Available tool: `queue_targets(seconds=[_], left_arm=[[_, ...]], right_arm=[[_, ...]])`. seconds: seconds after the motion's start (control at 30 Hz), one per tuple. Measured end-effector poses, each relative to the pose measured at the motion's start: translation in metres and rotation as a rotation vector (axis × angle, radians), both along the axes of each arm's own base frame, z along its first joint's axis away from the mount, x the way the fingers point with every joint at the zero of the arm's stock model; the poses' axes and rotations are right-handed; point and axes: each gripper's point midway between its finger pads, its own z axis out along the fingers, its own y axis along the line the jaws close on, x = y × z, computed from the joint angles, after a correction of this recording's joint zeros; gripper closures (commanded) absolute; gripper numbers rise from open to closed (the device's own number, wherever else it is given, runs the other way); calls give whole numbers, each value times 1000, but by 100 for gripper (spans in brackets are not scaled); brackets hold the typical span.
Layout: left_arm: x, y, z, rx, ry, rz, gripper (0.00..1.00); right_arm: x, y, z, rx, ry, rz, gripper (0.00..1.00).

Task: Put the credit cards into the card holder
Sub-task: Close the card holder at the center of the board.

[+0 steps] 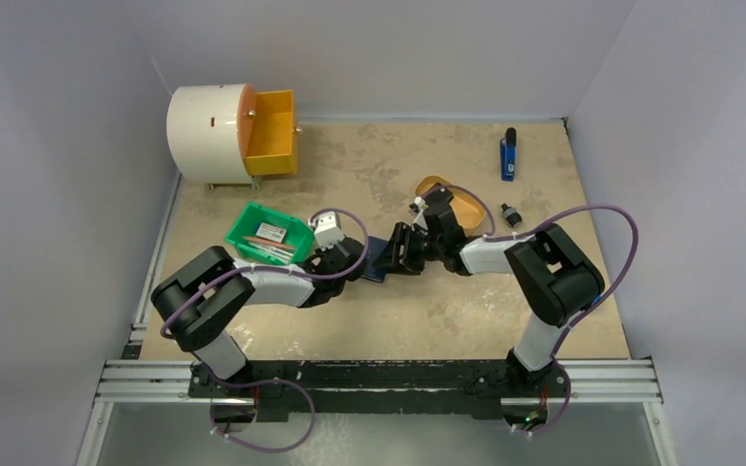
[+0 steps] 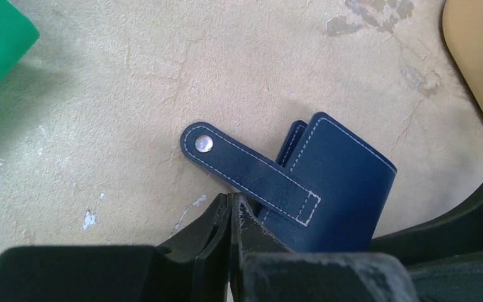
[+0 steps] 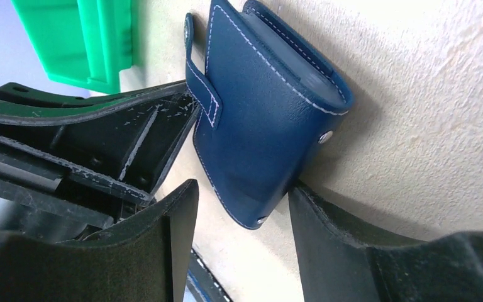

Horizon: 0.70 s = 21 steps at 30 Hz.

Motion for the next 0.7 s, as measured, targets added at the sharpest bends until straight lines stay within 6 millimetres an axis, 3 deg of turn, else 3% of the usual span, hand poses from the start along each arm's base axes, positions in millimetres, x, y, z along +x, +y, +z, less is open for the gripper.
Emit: queue_targets(seconds=[0.43,0.53,0.7], left_arm=[[0,0,0,-14,3,12,98],[0,2,1,-9,0,21,90],[-16,29,9,43,15,43,68]], right_arm=[[-4,5,0,101,75,-59,44],[-5,5,-1,97,79,-61,45],[-3,4,-2,57,72,-39,49]])
